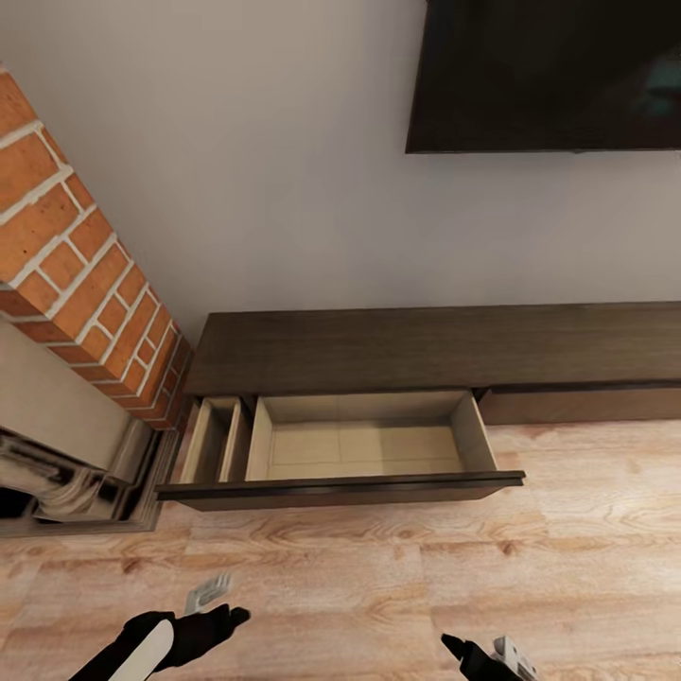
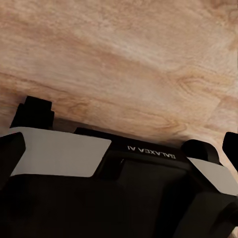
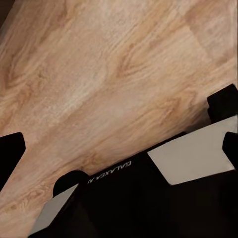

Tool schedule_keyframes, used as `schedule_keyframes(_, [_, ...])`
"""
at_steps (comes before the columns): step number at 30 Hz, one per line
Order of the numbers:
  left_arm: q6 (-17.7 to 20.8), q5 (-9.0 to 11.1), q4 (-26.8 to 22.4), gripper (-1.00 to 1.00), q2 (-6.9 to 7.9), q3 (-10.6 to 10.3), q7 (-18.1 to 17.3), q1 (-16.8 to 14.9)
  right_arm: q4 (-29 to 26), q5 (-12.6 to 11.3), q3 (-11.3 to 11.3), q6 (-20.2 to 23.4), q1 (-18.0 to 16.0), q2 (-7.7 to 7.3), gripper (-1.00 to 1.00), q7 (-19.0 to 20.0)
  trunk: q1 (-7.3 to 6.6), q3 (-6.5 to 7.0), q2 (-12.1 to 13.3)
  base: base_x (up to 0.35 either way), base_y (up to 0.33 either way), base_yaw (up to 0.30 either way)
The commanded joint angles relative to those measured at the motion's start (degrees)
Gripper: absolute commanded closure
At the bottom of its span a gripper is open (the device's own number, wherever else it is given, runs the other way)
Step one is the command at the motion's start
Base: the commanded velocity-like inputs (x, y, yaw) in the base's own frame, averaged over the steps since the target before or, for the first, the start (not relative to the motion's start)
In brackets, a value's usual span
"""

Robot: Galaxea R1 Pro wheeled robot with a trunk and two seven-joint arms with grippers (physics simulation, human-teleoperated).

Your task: Place each of the two pumpkins and all three candles from the living room inside a cabinet in the living room (use any cabinet), then make sure every cabinet is closed, and position the cauldron so it is next to a table in the living room.

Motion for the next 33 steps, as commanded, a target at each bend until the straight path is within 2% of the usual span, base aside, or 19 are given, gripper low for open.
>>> schedule_keyframes(1, [-0.3,0.2,0.0,-1.0,-0.06,-0.3,1.5,0.0,-0.1,-0.6,0.2,0.2,0.0,-0.03,-1.0,-0.9,-0.23,0.15,0.4,0.0,0.0,0.0])
schedule_keyframes(4, [-2.0,0.1,0.0,-1.0,-1.76,-0.4,6.9,0.0,-0.1,-0.6,0.2,-0.2,0.0,0.04,-1.0,-5.5,-0.89,0.69,1.6,0.0,0.0,0.0])
schedule_keyframes(6, [-2.9,-0.2,0.1,-1.0,-2.35,-0.4,9.0,0.0,-0.1,-0.6,0.2,-0.3,0.0,0.08,-1.0,-8.2,-1.32,1.05,2.4,0.0,0.0,0.0])
schedule_keyframes(9, [-4.7,-2.0,0.1,-1.0,-2.94,-0.4,12.1,0.0,-0.1,-0.3,0.3,-0.4,0.0,0.1,-1.0,-15.0,-1.98,1.59,3.6,0.0,0.0,0.0])
schedule_keyframes(12, [-6.1,-3.5,0.1,-1.0,-3.47,-0.4,13.7,0.0,-0.1,1.8,0.9,-2.8,0.0,0.11,-1.0,-20.3,-2.64,2.13,4.8,0.0,0.0,0.0])
schedule_keyframes(16, [-6.6,-4.0,0.2,-1.0,-3.93,-0.3,14.4,0.0,-0.1,4.7,1.7,-4.9,0.0,0.11,-1.0,-22.5,-3.52,2.85,6.4,0.0,0.0,0.0])
schedule_keyframes(19, [-6.6,-4.1,0.2,-1.0,-4.01,-0.3,14.5,0.0,-0.1,5.5,1.9,-5.5,0.0,0.11,-1.0,-22.9,-4.18,3.39,7.6,0.0,0.0,0.0])
schedule_keyframes(22, [-6.7,-4.2,0.2,-1.0,-4.04,-0.4,14.6,0.0,-0.1,5.8,2.0,-5.8,0.0,0.11,-1.0,-23.1,-4.18,3.39,7.6,0.0,0.0,0.0])
schedule_keyframes(26, [-6.7,-4.4,0.2,-1.0,-4.05,-0.4,14.6,0.0,-0.1,6.3,2.4,-8.5,0.0,0.11,-1.0,-23.1,-4.18,3.41,7.6,0.0,0.0,0.0])
schedule_keyframes(30, [-6.8,-4.4,0.2,-1.0,-4.05,-0.6,14.5,0.0,0.0,9.1,4.1,-11.1,0.0,0.11,-1.0,-24.2,-4.18,3.68,7.6,0.0,0.0,0.0])
schedule_keyframes(33, [-6.8,-4.4,0.2,-1.0,-4.05,-0.6,14.5,0.0,-0.1,10.0,4.4,-11.5,0.0,0.11,-1.0,-25.0,-4.18,3.94,7.6,0.0,0.0,0.0])
